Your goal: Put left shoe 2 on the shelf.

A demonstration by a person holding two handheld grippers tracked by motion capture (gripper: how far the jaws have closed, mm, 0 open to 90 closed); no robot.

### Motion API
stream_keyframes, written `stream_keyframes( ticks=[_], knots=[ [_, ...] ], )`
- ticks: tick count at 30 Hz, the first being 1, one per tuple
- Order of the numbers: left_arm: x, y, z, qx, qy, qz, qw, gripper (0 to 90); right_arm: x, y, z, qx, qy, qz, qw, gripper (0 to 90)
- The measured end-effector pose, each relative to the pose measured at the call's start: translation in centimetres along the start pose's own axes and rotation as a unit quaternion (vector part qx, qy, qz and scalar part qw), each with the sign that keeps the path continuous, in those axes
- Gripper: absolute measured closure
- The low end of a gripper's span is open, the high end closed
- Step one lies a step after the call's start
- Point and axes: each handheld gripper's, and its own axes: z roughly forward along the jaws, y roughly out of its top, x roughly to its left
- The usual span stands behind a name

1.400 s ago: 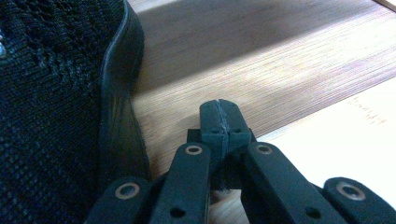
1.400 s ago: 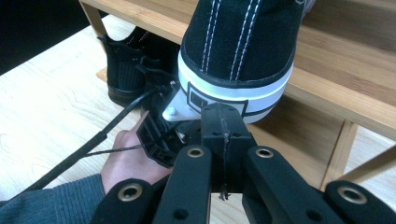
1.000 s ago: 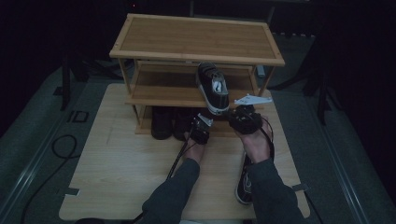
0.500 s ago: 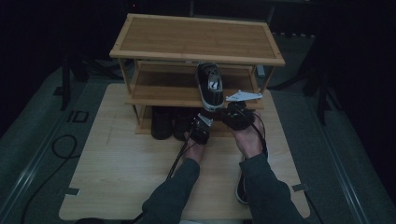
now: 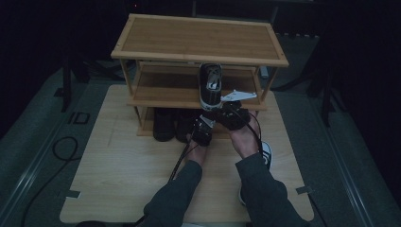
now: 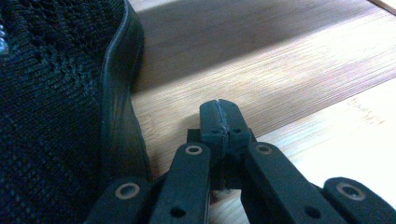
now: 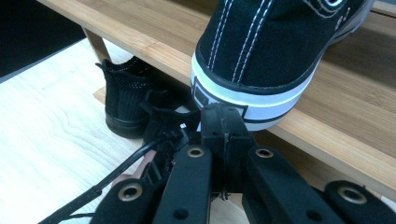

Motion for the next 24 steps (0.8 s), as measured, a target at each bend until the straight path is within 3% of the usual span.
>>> stream_keyframes(
  ticks=[8,11,13,24],
  knots=[
    [0.0,0.0,0.0,0.001,0.002,0.002,1.0000,90.0,0.2,0.2,0.5,-0.001,-0.018,-0.008,0.9998,90.0],
    [0.0,0.0,0.0,0.001,0.002,0.002,1.0000,90.0,0.0,0.4,1.1,-0.003,-0.029,0.001,0.9996,90.0],
    [-0.1,0.0,0.0,0.001,0.002,0.003,1.0000,90.0,-0.4,0.5,1.3,-0.003,-0.021,0.011,0.9997,90.0],
    [-0.1,0.0,0.0,-0.001,0.004,0.003,1.0000,90.0,-0.4,0.4,1.4,-0.012,0.001,0.009,0.9999,87.5]
  ],
)
